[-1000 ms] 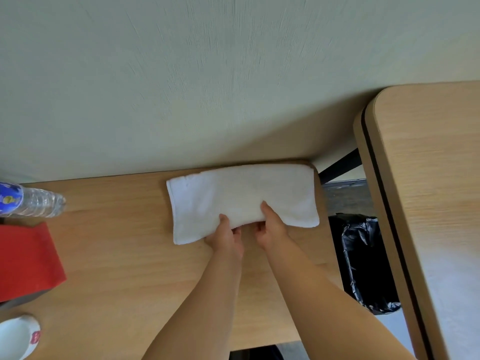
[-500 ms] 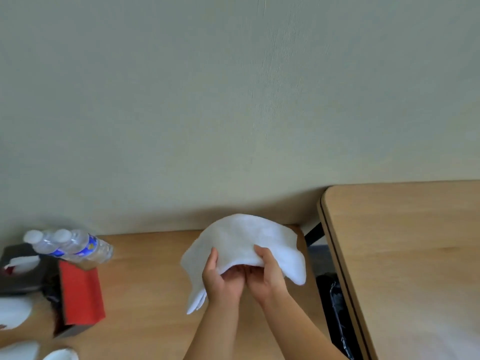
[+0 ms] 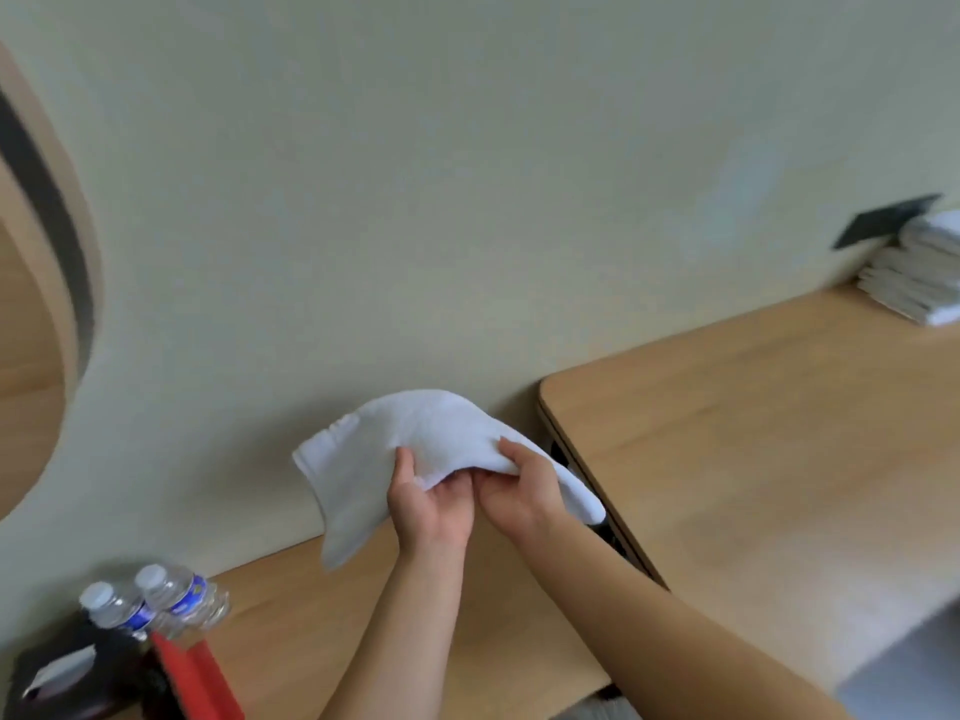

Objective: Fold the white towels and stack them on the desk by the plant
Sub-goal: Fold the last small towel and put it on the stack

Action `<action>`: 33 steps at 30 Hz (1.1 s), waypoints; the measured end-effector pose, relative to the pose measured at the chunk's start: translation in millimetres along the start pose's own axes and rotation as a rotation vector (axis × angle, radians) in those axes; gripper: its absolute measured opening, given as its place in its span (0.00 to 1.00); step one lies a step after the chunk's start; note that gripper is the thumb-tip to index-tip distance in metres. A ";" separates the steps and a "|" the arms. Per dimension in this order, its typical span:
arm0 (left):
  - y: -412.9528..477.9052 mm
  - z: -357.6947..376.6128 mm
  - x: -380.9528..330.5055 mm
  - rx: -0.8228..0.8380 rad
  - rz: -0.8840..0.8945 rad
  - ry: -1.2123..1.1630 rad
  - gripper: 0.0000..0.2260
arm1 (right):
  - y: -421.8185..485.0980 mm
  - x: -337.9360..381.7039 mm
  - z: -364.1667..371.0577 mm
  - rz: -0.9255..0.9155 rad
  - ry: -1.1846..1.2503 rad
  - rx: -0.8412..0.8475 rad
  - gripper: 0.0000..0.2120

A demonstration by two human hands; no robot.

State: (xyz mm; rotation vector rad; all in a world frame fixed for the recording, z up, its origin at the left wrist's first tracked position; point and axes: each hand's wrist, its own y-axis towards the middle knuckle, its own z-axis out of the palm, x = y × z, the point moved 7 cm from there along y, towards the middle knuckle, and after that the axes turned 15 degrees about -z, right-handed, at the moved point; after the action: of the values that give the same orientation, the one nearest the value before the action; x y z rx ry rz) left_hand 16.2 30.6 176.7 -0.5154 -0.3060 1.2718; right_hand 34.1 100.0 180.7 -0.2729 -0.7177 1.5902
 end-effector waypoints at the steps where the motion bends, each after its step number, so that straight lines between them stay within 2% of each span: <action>1: -2.5 4.1 8.6 0.015 -0.022 0.023 0.18 | -5.2 8.8 0.6 -0.034 0.030 -0.008 0.27; 4: -8.7 13.9 39.6 0.045 -0.099 0.074 0.18 | -22.2 48.1 -3.8 -0.199 0.029 -0.041 0.26; 7: -12.3 21.5 74.9 0.083 -0.172 0.108 0.19 | -39.8 77.4 -14.2 -0.219 0.128 -0.076 0.27; 10: -21.9 28.9 115.6 0.110 -0.235 0.135 0.18 | -59.3 111.1 -29.0 -0.328 0.177 -0.092 0.21; 13: -32.6 36.3 156.0 0.135 -0.268 0.169 0.17 | -83.2 144.2 -38.6 -0.385 0.239 -0.098 0.22; 16: -45.5 42.1 197.5 0.153 -0.276 0.221 0.16 | -107.7 181.4 -55.2 -0.450 0.248 -0.095 0.17; 21: -72.2 48.6 289.8 0.184 -0.315 0.273 0.15 | -146.2 255.7 -103.2 -0.529 0.316 -0.122 0.21; 26: -101.1 37.5 415.4 0.168 -0.403 0.292 0.16 | -211.4 350.0 -164.4 -0.606 0.304 -0.089 0.09; 33: -135.4 29.7 573.0 0.121 -0.556 0.296 0.14 | -270.6 473.6 -249.8 -0.715 0.310 -0.124 0.19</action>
State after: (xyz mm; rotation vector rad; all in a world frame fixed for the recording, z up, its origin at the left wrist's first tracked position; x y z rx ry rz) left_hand 271.8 558.4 237.4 -0.4653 -0.1084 0.6591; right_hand 315.7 624.3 256.7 -0.3016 -0.5815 0.8035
